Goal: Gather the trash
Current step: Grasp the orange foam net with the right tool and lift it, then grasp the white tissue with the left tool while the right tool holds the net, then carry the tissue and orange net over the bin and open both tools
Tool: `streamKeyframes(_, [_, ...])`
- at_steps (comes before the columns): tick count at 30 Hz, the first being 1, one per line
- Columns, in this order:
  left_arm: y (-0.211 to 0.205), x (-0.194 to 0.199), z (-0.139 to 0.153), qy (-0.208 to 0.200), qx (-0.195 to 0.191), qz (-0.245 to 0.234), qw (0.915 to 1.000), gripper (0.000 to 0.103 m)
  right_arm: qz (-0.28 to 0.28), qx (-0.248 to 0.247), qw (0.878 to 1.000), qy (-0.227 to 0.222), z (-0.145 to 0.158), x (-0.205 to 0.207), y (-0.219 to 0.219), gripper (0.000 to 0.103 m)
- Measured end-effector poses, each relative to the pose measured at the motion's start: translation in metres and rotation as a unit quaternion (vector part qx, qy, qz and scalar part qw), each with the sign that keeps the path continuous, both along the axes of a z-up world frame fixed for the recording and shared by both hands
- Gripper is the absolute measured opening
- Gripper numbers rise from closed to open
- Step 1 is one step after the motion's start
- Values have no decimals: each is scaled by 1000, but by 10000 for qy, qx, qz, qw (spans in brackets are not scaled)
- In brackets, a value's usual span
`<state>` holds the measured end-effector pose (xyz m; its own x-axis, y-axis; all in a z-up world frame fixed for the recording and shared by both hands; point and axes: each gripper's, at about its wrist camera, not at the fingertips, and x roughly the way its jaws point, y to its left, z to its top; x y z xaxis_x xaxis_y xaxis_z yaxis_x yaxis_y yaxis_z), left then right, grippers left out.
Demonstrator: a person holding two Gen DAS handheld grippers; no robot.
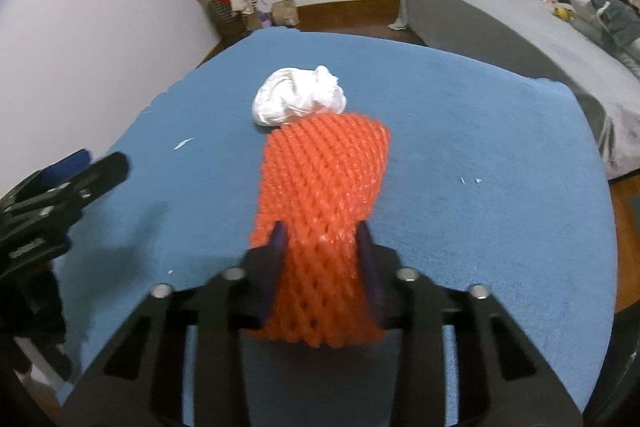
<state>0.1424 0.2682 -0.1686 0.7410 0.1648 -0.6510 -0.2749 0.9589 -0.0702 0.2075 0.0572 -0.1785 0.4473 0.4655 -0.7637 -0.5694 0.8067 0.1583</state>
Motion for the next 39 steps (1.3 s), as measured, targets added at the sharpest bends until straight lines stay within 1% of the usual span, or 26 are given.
streamKeyframes(5, [-12,14,4,-39,-26,-139,9999,96,-20,135,9998,-175,18,-4,-21,27])
streamKeyframes(9, [-25,32,6,-81,-24,-293,9995,96,-301,184,9989,-303,30,0,-43,27])
streamKeyframes(14, [-42,65,5,-70,-26,-494,9987,96,-789,183,9959,-406,37,25,-73,27])
streamKeyframes(17, [-49,88,3,-41,-49,-576,9983,96,-942,165,9944,-460,36,42,-84,27])
streamKeyframes(23, [-57,127,-9,144,-49,-694,9975,96,-1139,204,9925,-406,27,67,-94,27])
streamKeyframes(28, [-58,148,-23,431,-112,-719,9964,95,-1137,269,9925,-345,22,75,-91,27])
streamKeyframes(30, [-56,155,-29,600,-232,-739,9952,94,-1121,293,9927,-339,22,77,-91,27])
streamKeyframes(32, [-53,160,-35,790,-358,-767,9933,80,-1119,325,9927,-325,21,77,-91,27])
streamKeyframes(33, [-52,160,-37,828,-358,-744,9931,76,-1121,339,9926,-318,21,76,-92,27])
streamKeyframes(34, [-53,159,-36,797,-364,-746,9934,66,-1127,350,9925,-314,21,76,-94,27])
streamKeyframes(35, [-52,158,-35,762,-408,-806,9930,60,-1135,361,9924,-310,22,75,-95,27])
streamKeyframes(36, [-53,157,-35,751,-387,-818,9931,51,-1139,370,9923,-304,22,75,-97,27])
streamKeyframes(37, [-54,155,-34,747,-375,-821,9931,46,-1147,384,9922,-301,23,75,-99,27])
streamKeyframes(39, [-55,152,-32,706,-430,-826,9932,43,-1162,418,9918,-323,26,71,-102,27])
